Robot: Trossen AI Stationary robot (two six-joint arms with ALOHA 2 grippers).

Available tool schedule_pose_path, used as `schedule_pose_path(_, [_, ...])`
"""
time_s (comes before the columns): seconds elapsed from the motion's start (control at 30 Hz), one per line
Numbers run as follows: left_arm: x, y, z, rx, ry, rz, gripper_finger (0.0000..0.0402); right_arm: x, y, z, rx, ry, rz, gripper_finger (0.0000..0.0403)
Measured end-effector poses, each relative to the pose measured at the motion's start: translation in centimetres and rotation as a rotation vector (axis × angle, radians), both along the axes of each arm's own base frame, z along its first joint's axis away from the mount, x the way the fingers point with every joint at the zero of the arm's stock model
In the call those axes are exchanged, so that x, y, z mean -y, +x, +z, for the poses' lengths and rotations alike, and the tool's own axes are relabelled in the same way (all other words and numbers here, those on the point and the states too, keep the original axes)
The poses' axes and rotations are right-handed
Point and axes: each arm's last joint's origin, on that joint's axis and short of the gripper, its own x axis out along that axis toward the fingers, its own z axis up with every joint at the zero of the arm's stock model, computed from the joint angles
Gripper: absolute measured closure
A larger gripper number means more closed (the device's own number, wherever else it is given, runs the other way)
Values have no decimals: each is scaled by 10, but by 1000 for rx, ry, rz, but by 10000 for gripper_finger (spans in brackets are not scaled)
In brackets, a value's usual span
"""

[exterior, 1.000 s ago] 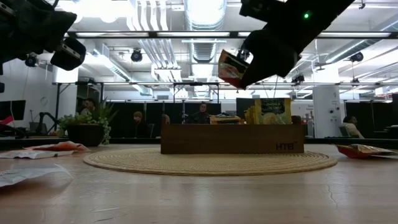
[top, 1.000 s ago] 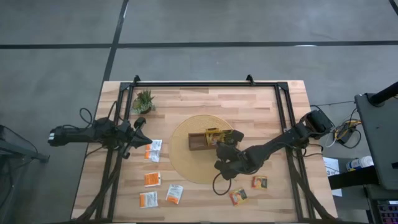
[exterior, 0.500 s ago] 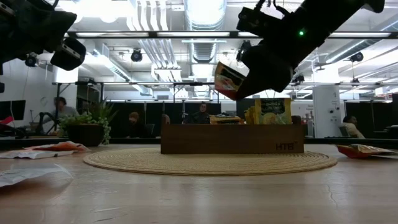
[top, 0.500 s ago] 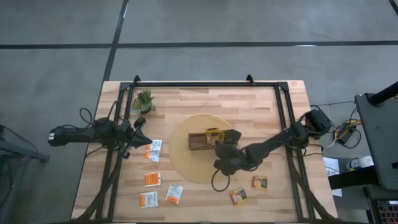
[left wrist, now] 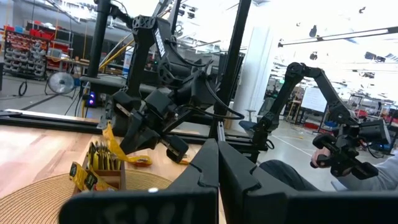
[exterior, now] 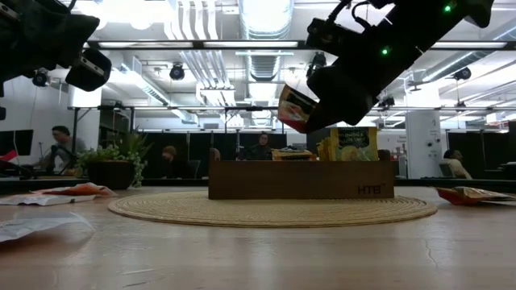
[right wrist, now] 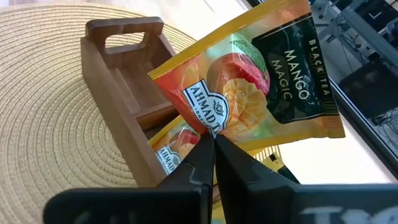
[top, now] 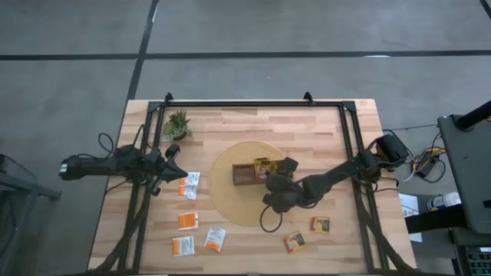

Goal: Pick & Place Tea
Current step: Put the orange tea bag into the middle of the wooden organizer

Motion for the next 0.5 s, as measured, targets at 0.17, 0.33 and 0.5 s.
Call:
schedule_pose_path(0.17, [0, 0, 0, -1, 0, 1, 402, 0, 1, 0, 20, 7, -2, 394])
schedule_pose_path(0.33, [0, 0, 0, 0, 0, 0, 402, 0, 3, -4, 14, -3, 3, 394])
schedule_pose_path(0.5, [0, 0, 0, 0, 0, 0, 402, 3, 7, -14, -22, -24, 4, 394])
